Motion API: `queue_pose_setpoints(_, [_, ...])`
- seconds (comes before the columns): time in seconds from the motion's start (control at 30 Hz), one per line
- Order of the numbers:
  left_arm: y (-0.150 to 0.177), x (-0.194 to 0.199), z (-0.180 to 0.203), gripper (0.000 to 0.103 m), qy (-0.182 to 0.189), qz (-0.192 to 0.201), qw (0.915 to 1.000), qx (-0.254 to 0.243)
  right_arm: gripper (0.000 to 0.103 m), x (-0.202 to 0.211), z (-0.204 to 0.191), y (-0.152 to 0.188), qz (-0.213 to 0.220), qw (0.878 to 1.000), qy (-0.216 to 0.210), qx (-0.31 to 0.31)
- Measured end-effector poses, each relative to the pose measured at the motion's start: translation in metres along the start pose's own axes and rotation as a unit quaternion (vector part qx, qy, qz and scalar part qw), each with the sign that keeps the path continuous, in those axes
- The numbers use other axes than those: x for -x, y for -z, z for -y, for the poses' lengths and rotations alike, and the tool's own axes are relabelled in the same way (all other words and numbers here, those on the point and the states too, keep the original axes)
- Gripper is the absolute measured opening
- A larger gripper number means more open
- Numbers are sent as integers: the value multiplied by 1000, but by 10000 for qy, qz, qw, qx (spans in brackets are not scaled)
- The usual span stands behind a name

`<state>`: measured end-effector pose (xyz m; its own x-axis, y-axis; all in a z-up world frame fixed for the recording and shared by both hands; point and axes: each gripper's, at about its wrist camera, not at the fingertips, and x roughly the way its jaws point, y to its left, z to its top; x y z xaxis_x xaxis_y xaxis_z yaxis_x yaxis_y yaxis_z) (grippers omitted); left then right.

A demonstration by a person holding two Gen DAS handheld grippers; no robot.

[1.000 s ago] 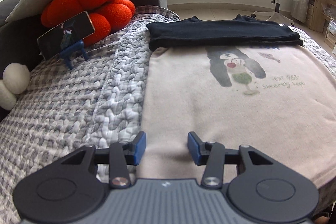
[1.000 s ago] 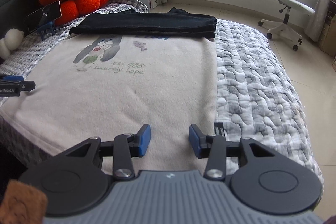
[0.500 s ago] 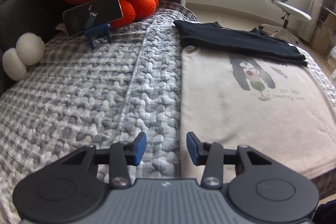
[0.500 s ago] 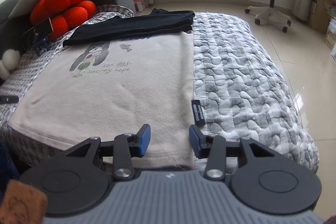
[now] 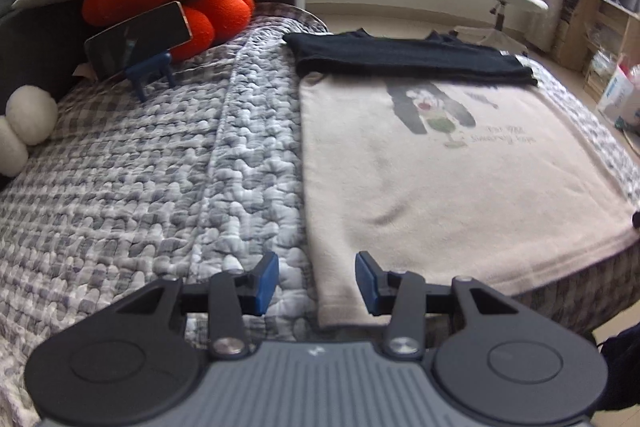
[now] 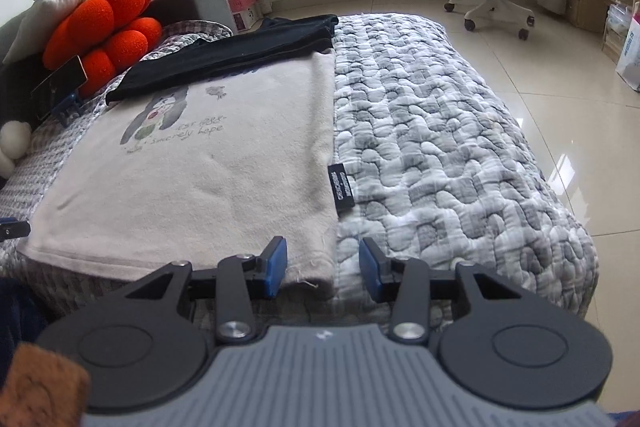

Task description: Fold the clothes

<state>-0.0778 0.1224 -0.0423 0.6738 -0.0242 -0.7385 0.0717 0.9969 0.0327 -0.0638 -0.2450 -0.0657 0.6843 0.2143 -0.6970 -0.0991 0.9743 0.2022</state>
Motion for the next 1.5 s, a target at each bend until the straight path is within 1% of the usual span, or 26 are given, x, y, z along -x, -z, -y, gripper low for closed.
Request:
queue_pose_setpoints(0.13, [5, -10, 5, 43, 117, -72, 9999, -14, 41, 3, 6, 3, 23, 10000, -22, -78])
queue_pose_setpoints(0.27, [6, -20, 0, 43, 194, -179, 9995, 178, 41, 4, 8, 4, 19, 9999, -73, -140])
queue_pose_setpoints(0.43, [5, -21, -1, 39, 230, -156, 9995, 167, 41, 3, 11, 3, 25, 9996, -160, -251])
queue_pose_setpoints(0.47, [5, -21, -1, 35, 245, -147, 9994, 175, 41, 3, 12, 3, 26, 9994, -193, -281])
queue_pose_setpoints(0.5, [5, -21, -1, 29, 260, -138, 9994, 182, 41, 3, 13, 2, 27, 9993, -228, -311])
queue_pose_setpoints(0.6, [5, -21, 1, 19, 221, -93, 9997, 53, 39, 2, 13, 3, -10, 9985, -372, -392])
queue_pose_setpoints(0.63, [5, -22, 3, 19, 197, -86, 9998, 1, 37, 0, 12, 4, -13, 9987, -351, -367])
queue_pose_setpoints(0.7, [4, -22, 6, 15, 147, -73, 9999, -50, 29, -1, 11, 4, 18, 9989, -319, -347])
queue_pose_setpoints(0.73, [4, -22, 7, 12, 125, -61, 9999, -64, 11, -1, 11, 4, 25, 9989, -319, -356])
queue_pose_setpoints(0.77, [3, -21, 7, 7, 127, -50, 9999, -49, 10, -1, 11, 4, 12, 9985, -376, -385])
queue_pose_setpoints(0.8, [3, -21, 7, 6, 123, -51, 9999, -14, 10, 0, 10, 4, 44, 9988, -339, -337])
queue_pose_setpoints(0.93, [1, -17, 6, 4, 131, -78, 9998, 108, 9, 7, 5, 3, 168, 9993, -251, -241])
queue_pose_setpoints(1.07, [1, -8, 4, 4, 141, -44, 9999, 59, 9, 17, 8, 4, 278, 9986, -249, -379])
queue_pose_setpoints(1.27, [5, 5, 5, 4, 81, 46, 9999, -50, 8, 38, 3, 10, 492, 9978, -298, -334])
queue_pose_setpoints(1.5, [6, 29, 4, 4, 187, 209, 9994, -195, 8, 57, 1, 15, 630, 9971, -317, -292])
